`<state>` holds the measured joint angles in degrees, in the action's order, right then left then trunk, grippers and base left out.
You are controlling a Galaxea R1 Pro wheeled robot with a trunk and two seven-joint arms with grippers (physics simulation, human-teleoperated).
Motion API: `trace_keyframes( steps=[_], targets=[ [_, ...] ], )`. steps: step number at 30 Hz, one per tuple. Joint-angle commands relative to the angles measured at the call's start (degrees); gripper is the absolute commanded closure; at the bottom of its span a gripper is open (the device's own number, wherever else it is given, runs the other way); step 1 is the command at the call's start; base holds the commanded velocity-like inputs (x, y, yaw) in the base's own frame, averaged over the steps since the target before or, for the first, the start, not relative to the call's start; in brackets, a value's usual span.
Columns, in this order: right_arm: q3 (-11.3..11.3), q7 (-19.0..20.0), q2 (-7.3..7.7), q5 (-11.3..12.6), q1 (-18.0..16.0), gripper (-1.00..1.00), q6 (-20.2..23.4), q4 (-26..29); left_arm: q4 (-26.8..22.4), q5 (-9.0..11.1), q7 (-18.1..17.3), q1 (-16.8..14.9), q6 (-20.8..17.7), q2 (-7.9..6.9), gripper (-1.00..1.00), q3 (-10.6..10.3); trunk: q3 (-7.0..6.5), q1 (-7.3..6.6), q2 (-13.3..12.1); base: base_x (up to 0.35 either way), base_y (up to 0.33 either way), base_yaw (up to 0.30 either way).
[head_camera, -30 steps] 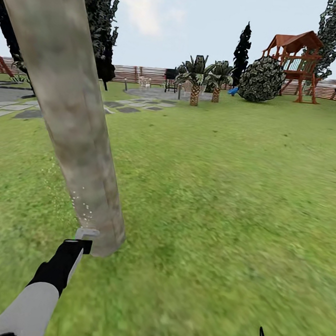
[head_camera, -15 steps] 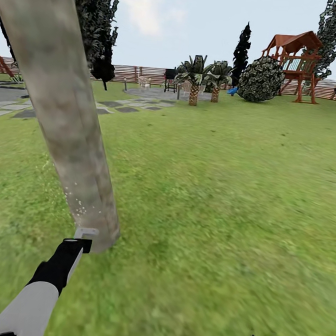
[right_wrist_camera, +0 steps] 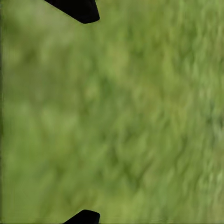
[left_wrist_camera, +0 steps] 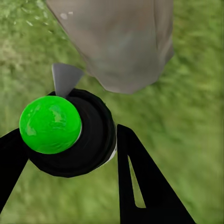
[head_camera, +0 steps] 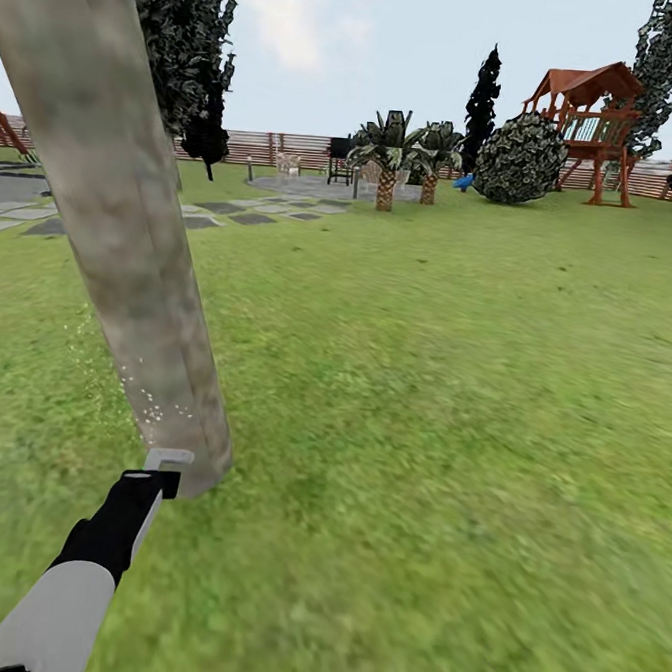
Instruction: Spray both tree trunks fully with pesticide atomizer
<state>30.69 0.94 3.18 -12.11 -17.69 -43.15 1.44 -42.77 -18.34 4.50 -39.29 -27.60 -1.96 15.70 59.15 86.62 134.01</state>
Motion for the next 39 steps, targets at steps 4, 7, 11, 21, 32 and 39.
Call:
trace_keyframes(
  steps=[4,7,11,21,32,39],
  targets=[
    [0.1,0.0,-0.92,0.1,0.0,-1.0,0.0,0.0,0.0,0.0,0.1,-0.1,0.0,0.21,1.0,0.0,0.0,0.0,0.0,0.085,-0.001,0.0],
    [0.1,0.0,-0.96,0.1,0.0,-1.0,0.0,0.0,0.0,0.0,0.1,-0.1,-0.1,0.34,1.0,0.0,0.0,0.0,0.0,0.016,0.0,0.0],
    [0.1,0.0,-0.97,0.0,0.0,-1.0,0.0,0.0,0.0,0.0,0.2,-0.1,-0.2,0.51,1.0,0.1,0.0,0.0,0.0,0.001,0.0,0.0],
    [0.1,0.0,-0.98,0.1,0.0,-1.0,0.0,0.0,-9.0,0.1,2.5,0.3,-6.9,1.31,1.0,7.0,0.0,0.0,0.0,0.0,0.0,0.0],
    [0.2,-0.1,-0.98,0.2,0.0,-1.0,0.0,0.0,-9.0,0.1,2.6,5.4,-6.2,0.4,1.0,5.4,0.0,0.0,0.0,0.0,0.0,0.0],
    [0.2,-0.2,0.76,0.2,0.0,-1.0,-0.2,2.4,-15.3,0.5,2.5,5.1,-6.8,2.35,1.0,3.0,0.0,0.0,0.0,0.0,0.0,0.0]
  ],
)
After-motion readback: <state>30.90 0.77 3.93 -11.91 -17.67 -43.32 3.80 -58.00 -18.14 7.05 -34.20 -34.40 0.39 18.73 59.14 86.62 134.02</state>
